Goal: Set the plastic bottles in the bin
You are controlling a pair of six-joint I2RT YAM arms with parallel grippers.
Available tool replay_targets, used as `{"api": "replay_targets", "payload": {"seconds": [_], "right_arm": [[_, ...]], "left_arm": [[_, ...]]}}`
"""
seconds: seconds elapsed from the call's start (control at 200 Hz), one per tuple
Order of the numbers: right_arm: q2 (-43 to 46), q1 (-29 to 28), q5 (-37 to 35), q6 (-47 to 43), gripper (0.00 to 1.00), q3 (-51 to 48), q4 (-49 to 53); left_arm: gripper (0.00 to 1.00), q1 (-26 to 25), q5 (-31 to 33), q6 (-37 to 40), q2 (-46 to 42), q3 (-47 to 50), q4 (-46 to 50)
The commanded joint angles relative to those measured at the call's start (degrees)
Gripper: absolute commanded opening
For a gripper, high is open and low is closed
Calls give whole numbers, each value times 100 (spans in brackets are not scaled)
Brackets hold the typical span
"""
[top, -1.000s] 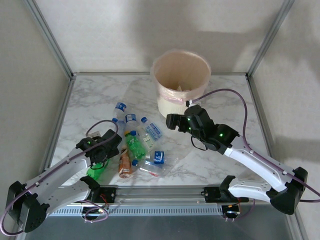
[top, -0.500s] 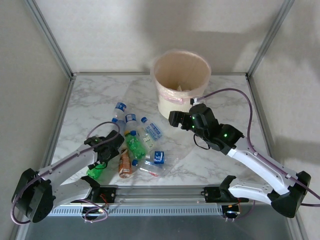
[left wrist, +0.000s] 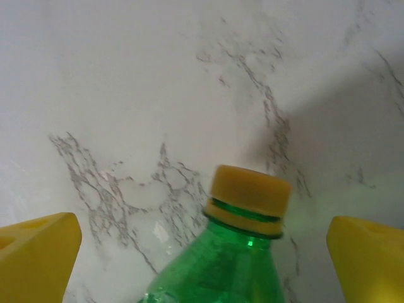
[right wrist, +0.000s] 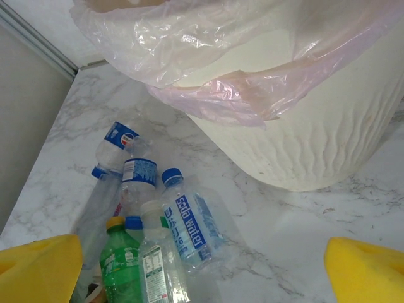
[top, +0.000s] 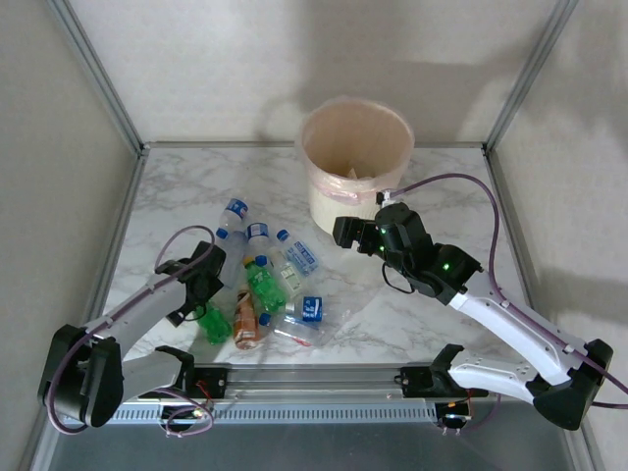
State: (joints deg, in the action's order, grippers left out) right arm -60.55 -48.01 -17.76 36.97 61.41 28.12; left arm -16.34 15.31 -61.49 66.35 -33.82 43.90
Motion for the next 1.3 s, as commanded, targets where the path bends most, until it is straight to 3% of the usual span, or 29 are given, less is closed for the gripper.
{"api": "replay_targets", "payload": {"seconds": [0.0, 0.275, 0.551, 0.691, 0.926, 1.046, 1.292], "right_arm": [[-28, 35, 74, -80, 99, 159, -77], [-83, 28, 138, -100, 96, 217, -105], [-19, 35, 97, -77, 95, 247, 30], [-29, 33, 92, -17, 95, 239, 7], [-101, 29, 88, -17, 95, 266, -22], [-140, 28, 88, -40, 94, 305, -35], [-97, 30, 60, -80, 93, 424, 68]], "left_arm": [[100, -27, -263, 37, -239, -212, 59], [93, -27, -429, -117, -202, 209, -195], [92, -27, -469, -81, 49, 272, -396], [82, -31, -701, -147, 69, 382, -484], [81, -399, -866, -442, -179, 502, -328], [72, -520, -846, -530, -132, 511, -390], [66, -570, -632, -408, -195, 204, -127]]}}
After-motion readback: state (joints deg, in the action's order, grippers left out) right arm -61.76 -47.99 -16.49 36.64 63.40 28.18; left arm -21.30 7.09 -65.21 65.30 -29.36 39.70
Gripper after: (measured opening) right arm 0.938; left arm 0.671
